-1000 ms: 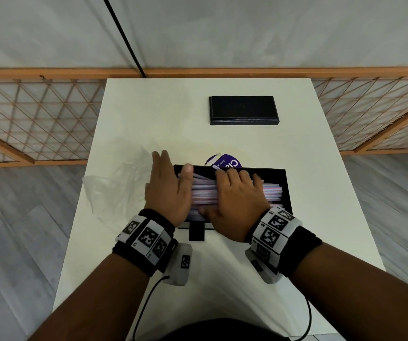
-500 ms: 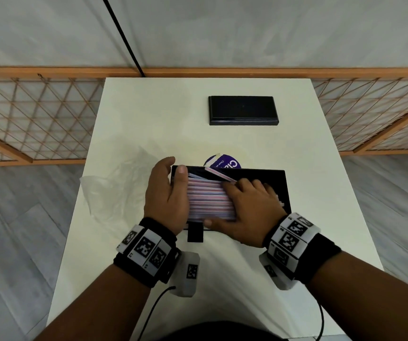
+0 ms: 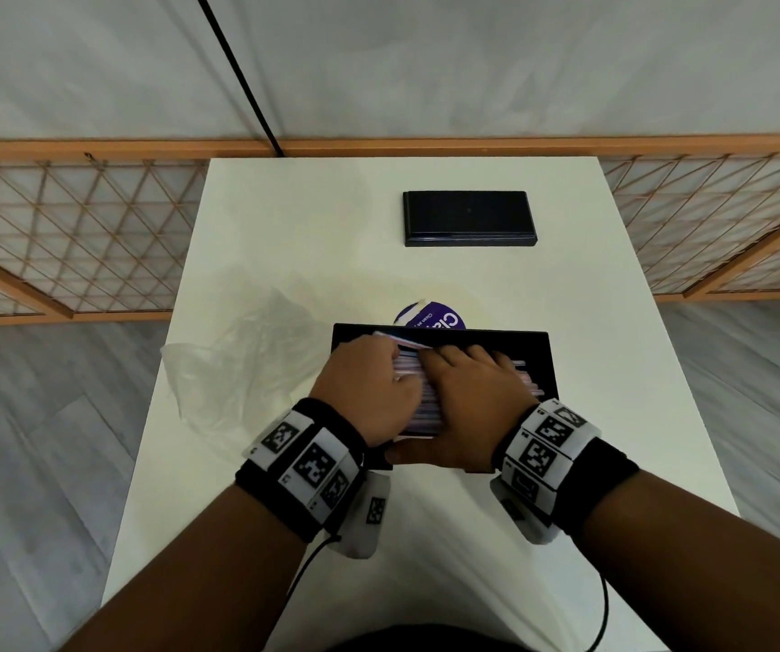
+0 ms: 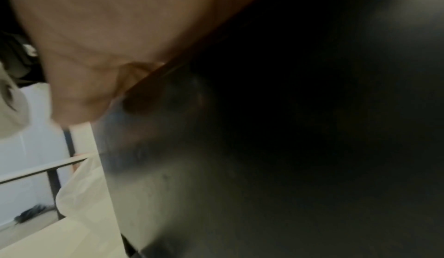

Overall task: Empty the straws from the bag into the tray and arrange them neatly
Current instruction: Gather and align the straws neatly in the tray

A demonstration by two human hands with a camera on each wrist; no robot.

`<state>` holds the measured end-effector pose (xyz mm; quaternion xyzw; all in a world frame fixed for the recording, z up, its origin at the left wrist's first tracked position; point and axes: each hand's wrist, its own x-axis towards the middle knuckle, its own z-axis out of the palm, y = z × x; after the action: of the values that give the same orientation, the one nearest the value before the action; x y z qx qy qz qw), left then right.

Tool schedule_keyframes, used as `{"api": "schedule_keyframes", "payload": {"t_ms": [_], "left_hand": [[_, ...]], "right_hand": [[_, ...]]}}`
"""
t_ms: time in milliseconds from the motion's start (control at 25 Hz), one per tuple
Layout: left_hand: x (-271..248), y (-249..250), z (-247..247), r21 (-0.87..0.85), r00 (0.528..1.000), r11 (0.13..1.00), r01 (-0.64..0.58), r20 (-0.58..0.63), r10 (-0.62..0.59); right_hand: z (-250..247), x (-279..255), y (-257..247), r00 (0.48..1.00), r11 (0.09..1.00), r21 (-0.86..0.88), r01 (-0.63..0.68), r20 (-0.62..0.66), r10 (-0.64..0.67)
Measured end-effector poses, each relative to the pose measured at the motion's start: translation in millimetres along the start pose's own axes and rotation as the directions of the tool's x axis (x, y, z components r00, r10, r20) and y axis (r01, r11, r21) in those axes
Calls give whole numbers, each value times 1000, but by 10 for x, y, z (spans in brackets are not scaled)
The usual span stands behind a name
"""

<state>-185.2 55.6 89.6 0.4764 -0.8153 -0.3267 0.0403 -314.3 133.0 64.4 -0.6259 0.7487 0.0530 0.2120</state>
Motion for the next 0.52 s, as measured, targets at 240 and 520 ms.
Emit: {"api": "schedule_keyframes", "payload": {"t_ms": [240, 520], "left_hand": [[183, 93, -35, -332, 955, 898, 288, 35, -293], [253, 179, -42, -901, 801, 74, 426, 338, -495]], "right_hand": [[-107, 105, -18, 994, 1000, -10, -24, 111, 25], [-184, 75, 73, 974, 995, -29, -96, 202, 100]]}}
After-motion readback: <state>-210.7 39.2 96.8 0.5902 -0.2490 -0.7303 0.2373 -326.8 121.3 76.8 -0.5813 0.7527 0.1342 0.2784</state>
